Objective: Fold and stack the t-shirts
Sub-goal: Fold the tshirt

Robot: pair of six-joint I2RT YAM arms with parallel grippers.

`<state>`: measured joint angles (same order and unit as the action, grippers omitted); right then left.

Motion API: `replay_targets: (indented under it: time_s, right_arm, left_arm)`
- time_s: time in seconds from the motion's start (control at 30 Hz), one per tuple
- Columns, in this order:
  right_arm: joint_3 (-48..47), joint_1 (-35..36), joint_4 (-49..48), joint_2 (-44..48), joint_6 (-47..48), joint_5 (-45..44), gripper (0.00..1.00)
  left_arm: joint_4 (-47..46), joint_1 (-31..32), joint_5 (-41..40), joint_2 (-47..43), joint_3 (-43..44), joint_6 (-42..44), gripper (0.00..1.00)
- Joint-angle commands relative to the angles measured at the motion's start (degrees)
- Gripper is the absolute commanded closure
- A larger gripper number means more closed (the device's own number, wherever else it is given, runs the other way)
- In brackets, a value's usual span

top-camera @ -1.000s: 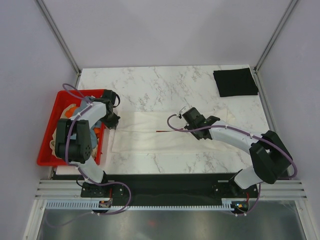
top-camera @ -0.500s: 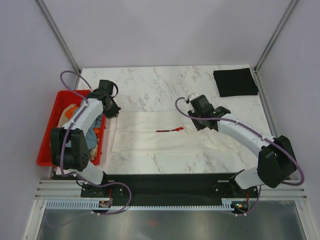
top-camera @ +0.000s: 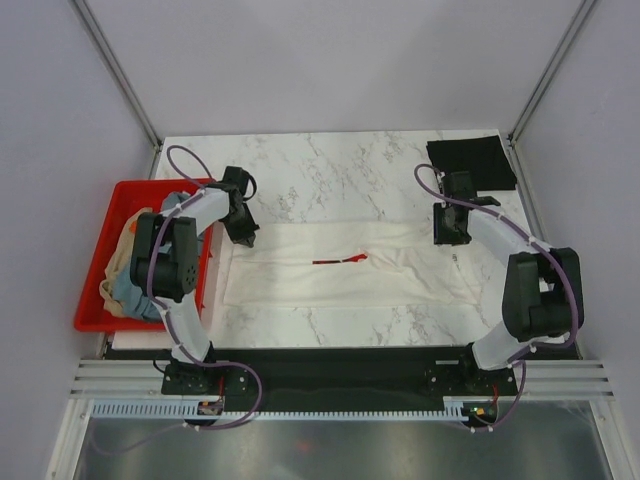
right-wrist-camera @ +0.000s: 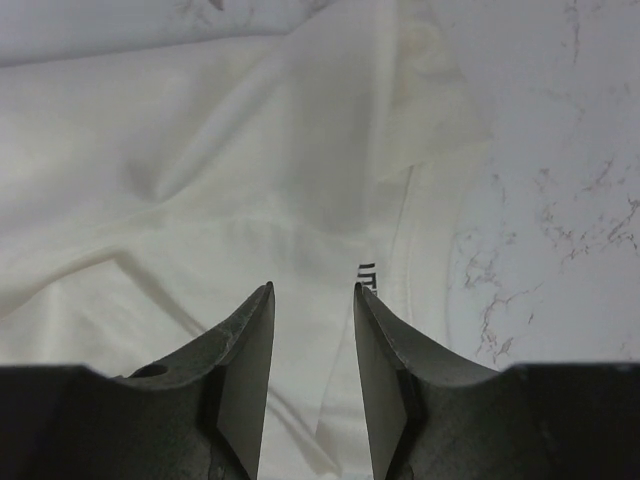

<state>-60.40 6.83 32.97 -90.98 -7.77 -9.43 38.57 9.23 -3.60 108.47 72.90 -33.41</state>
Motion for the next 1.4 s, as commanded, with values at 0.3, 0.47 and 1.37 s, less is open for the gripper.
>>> replay_targets:
  time_s: [0.3, 0.47, 1.37]
  right_arm:
    - [-1.1, -4.1, -11.1, -11.3, -3.0, -9.3, 0.62]
    - [-1.3, -4.3, -15.2, -13.7, -1.3, -10.4, 0.92]
    - [-9.3, -5.1, 1.3, -4.7, 2.5, 13.1, 0.59]
  left_arm:
    - [-0.3, -0.4, -7.9, 7.7, 6.9, 1.6, 0.98]
    - [0.0, -0.4, -10.3, 8.7, 8.0, 1.7, 0.98]
    - [1.5, 1.0, 13.5, -5.8, 10.8, 9.8, 0.76]
